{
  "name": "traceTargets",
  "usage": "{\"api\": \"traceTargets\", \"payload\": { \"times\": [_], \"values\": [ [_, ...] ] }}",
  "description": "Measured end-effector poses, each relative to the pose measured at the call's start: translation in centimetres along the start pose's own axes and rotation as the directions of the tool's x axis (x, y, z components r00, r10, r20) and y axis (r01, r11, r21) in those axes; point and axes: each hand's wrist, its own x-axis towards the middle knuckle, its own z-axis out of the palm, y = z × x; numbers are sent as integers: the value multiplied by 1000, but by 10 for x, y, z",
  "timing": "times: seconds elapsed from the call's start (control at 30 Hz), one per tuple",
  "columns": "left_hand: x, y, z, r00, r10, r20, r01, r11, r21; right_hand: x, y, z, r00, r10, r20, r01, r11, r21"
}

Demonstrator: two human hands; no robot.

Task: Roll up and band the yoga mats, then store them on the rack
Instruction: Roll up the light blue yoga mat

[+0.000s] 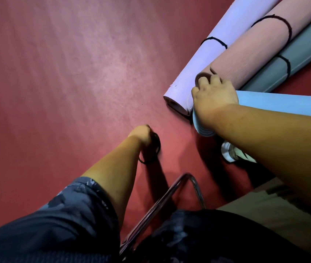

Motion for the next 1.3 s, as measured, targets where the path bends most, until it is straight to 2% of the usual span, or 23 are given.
{"api": "traceTargets", "payload": {
  "times": [0.07, 0.1, 0.17, 0.23, 0.37, 0.43, 0.53, 0.63, 0.67, 0.73, 0.77, 0.83, 0.93, 1.03, 1.13, 1.3],
  "values": [
    [-5, 15, -8, 996, 12, -93, -31, 979, -203, -1, 2, -5, 992, 103, 74, -107, 993, 48],
    [-10, 25, -13, 993, 33, -114, -71, 935, -349, -1, 5, -9, 979, 155, 132, -166, 982, 85],
    [-21, 51, -28, 998, 34, -56, -63, 747, -662, -3, 11, -17, 951, 195, 239, -236, 958, 161],
    [-37, 82, -49, 997, 73, 2, -41, 579, -814, -9, 23, -26, 948, 186, 258, -245, 945, 217],
    [-63, 141, -83, 965, 258, -42, -142, 382, -913, -24, 67, -43, 949, 221, 225, -291, 889, 355],
    [-74, 170, -97, 929, 360, -89, -227, 363, -904, -34, 97, -49, 932, 306, 194, -362, 810, 462],
    [-98, 223, -115, 862, 484, -152, -349, 347, -870, -51, 151, -49, 877, 453, 160, -444, 636, 631],
    [-131, 286, -129, 797, 569, -202, -464, 364, -808, -78, 212, -42, 784, 595, 174, -464, 376, 802],
    [-142, 309, -134, 770, 600, -219, -512, 376, -772, -90, 232, -37, 753, 636, 171, -458, 319, 830],
    [-166, 356, -143, 707, 668, -232, -612, 415, -673, -117, 271, -25, 717, 686, 124, -429, 294, 854],
    [-179, 381, -146, 660, 720, -216, -672, 436, -599, -132, 290, -18, 699, 707, 106, -429, 296, 853],
    [-199, 433, -149, 579, 803, -145, -773, 483, -411, -162, 323, 0, 650, 746, 146, -458, 231, 858],
    [-238, 514, -132, 508, 861, -34, -860, 505, -73, -205, 365, 34, 523, 812, 260, -458, 10, 889],
    [-278, 583, -97, 449, 893, 22, -886, 442, 136, -252, 396, 70, 413, 838, 356, -431, -165, 887],
    [-310, 637, -52, 390, 918, 67, -880, 351, 320, -298, 422, 105, 349, 827, 442, -397, -297, 869],
    [-369, 693, 18, 327, 943, 60, -794, 240, 559, -361, 452, 161, 233, 840, 491, -335, -405, 851]
  ]
}}
